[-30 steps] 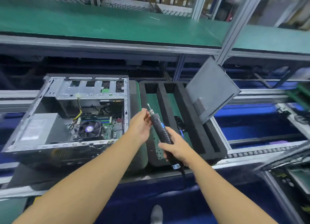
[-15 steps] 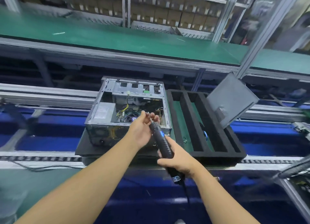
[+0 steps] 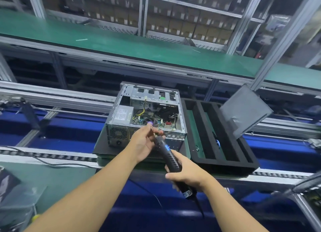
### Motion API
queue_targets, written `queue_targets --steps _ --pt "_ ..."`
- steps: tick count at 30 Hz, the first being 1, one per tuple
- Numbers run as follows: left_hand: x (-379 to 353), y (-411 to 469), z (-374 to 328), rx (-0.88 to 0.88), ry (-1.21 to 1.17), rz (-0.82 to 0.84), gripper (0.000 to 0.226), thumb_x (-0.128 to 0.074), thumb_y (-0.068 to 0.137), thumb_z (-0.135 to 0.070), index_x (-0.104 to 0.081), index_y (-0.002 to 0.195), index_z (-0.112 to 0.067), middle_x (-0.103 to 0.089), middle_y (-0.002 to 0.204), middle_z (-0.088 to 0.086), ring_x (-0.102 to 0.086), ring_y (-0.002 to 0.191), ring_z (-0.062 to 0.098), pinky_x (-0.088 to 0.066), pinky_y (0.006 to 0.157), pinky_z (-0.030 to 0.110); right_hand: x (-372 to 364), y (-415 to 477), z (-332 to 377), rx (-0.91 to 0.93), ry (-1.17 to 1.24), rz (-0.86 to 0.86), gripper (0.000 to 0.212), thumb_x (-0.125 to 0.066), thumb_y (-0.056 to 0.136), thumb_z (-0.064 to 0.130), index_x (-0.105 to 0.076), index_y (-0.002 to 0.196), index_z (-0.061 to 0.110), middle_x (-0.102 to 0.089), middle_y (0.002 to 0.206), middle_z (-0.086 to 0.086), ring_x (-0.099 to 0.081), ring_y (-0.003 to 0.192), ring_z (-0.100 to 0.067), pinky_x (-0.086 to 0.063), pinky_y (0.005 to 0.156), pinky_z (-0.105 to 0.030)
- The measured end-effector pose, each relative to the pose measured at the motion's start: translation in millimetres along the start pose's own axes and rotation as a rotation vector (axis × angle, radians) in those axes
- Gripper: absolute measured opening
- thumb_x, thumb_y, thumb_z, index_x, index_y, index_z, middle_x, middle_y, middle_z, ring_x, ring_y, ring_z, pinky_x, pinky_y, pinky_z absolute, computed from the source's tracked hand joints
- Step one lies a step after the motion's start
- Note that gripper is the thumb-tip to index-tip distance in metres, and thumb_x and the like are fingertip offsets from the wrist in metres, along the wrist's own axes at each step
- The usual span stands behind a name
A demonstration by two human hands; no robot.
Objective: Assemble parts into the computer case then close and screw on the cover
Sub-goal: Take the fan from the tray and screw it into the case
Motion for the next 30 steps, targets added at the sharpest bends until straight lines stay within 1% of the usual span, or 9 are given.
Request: queue_targets --steps 3,7,13,18,19,22,26,28,30 --pt "4 -5 1 -0.023 0.069 -0.004 0.025 -0.045 0.104 -0.024 -0.057 0.102 -0.002 -0.072 0.088 0.016 -0.071 0.084 0.029 -0.059 0.067 0.041 -1 -5 -2 -0.004 -0.015 0.009 0.072 -0.076 0.078 0.007 -0.05 0.13 0.05 -0.055 0.087 -0.005 -0.057 0.059 -0.02 -0.052 0.051 -0.034" --pt "11 -11 -2 -0.042 0.187 -0.016 0.023 -0.048 0.103 -0.021 -0.059 0.106 -0.001 -0.074 0.101 0.017 -0.072 0.098 0.03 -0.059 0.069 0.038 -1 -9 -7 -0.02 -0.058 -0.004 0.074 -0.076 0.079 0.008 -0.046 0.135 0.047 -0.056 0.085 -0.004 -0.058 0.06 -0.02 -0.053 0.05 -0.034" --pt "13 -15 -10 -0.01 0.292 -0.009 0.016 -0.048 0.104 -0.016 -0.055 0.1 -0.002 -0.074 0.098 0.019 -0.073 0.094 0.032 -0.06 0.068 0.039 -6 -9 -12 -0.015 -0.09 -0.014 0.072 -0.075 0.079 0.008 -0.047 0.132 0.048 -0.057 0.082 0.0 -0.057 0.06 -0.019 -0.053 0.051 -0.034" --pt "21 -12 -19 0.034 0.561 -0.025 0.016 -0.046 0.104 -0.014 -0.055 0.105 -0.001 -0.074 0.098 0.019 -0.074 0.088 0.027 -0.06 0.069 0.036 -10 -4 -13 -0.001 -0.123 -0.022 0.073 -0.075 0.078 0.01 -0.047 0.132 0.05 -0.057 0.079 0.005 -0.057 0.059 -0.019 -0.053 0.05 -0.034" --pt "23 -11 -19 0.042 0.575 -0.019 0.015 -0.046 0.103 -0.014 -0.055 0.105 -0.001 -0.075 0.097 0.018 -0.074 0.088 0.027 -0.06 0.069 0.036 -11 -3 -14 0.008 -0.132 -0.031 0.074 -0.075 0.078 0.011 -0.046 0.133 0.051 -0.057 0.078 0.005 -0.057 0.058 -0.019 -0.053 0.05 -0.034" --pt "24 -9 -15 0.056 0.404 0.015 0.016 -0.05 0.103 -0.016 -0.056 0.105 -0.001 -0.074 0.101 0.018 -0.072 0.096 0.031 -0.06 0.073 0.038 -14 0 -18 0.028 -0.149 -0.078 0.075 -0.075 0.077 0.015 -0.045 0.133 0.055 -0.058 0.08 0.003 -0.057 0.057 -0.022 -0.054 0.052 -0.036" --pt "30 -4 -3 0.057 0.177 -0.057 0.02 -0.057 0.098 -0.02 -0.06 0.106 -0.002 -0.073 0.103 0.016 -0.073 0.098 0.028 -0.059 0.066 0.034 -21 9 -21 0.046 -0.127 -0.11 0.076 -0.076 0.076 0.017 -0.043 0.134 0.054 -0.059 0.083 0.001 -0.058 0.058 -0.021 -0.055 0.053 -0.036" --pt "31 0 1 0.064 0.161 -0.095 0.021 -0.057 0.098 -0.021 -0.063 0.105 -0.002 -0.074 0.102 0.014 -0.073 0.097 0.027 -0.059 0.065 0.032 -23 13 -23 0.039 -0.11 -0.131 0.078 -0.077 0.076 0.018 -0.041 0.138 0.051 -0.058 0.086 -0.001 -0.059 0.059 -0.021 -0.055 0.053 -0.036" --pt "32 5 1 0.095 0.245 -0.123 0.023 -0.059 0.097 -0.022 -0.065 0.105 -0.001 -0.075 0.103 0.015 -0.073 0.095 0.027 -0.059 0.065 0.032 -23 17 -26 0.039 -0.083 -0.158 0.081 -0.077 0.076 0.018 -0.039 0.141 0.047 -0.058 0.085 -0.001 -0.059 0.06 -0.02 -0.056 0.054 -0.037"
Point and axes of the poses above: each hand's wrist, its own y-axis towards the middle knuckle, its own x-axis out of the back of the hand, z = x × y, the point moved 8 cm from there along y, towards the middle knuckle
